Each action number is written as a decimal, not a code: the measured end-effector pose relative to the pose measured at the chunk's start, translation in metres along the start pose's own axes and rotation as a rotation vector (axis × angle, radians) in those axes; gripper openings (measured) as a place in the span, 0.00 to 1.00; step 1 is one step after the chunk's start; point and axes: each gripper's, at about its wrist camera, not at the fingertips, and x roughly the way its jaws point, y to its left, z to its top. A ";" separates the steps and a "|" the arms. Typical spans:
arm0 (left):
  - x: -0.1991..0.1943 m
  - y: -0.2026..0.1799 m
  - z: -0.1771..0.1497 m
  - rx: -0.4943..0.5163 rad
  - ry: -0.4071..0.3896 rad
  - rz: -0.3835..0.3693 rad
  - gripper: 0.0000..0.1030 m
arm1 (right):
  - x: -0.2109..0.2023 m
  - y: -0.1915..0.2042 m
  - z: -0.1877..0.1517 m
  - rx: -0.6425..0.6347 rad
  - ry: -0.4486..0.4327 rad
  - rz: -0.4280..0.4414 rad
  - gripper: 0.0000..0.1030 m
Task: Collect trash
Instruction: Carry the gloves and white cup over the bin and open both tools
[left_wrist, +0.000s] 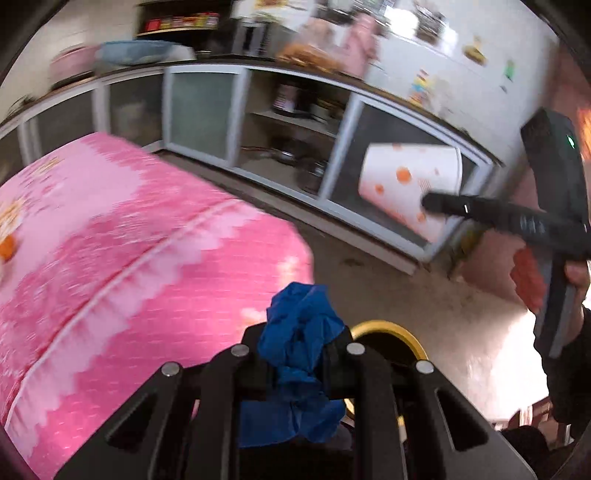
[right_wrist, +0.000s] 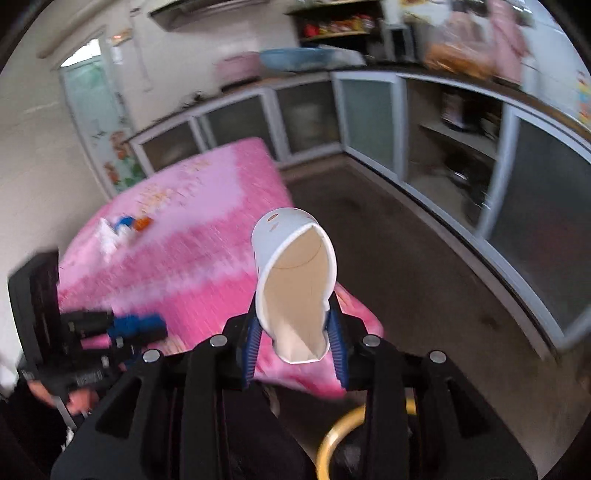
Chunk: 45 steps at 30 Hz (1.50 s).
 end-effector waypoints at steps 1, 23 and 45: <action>0.006 -0.008 0.000 0.019 0.011 -0.010 0.16 | -0.005 -0.009 -0.012 0.018 0.019 -0.019 0.31; 0.145 -0.157 -0.035 0.284 0.324 -0.152 0.16 | 0.001 -0.115 -0.163 0.261 0.414 -0.159 0.36; 0.147 -0.154 -0.019 0.189 0.259 -0.187 0.84 | 0.003 -0.160 -0.186 0.311 0.475 -0.295 0.65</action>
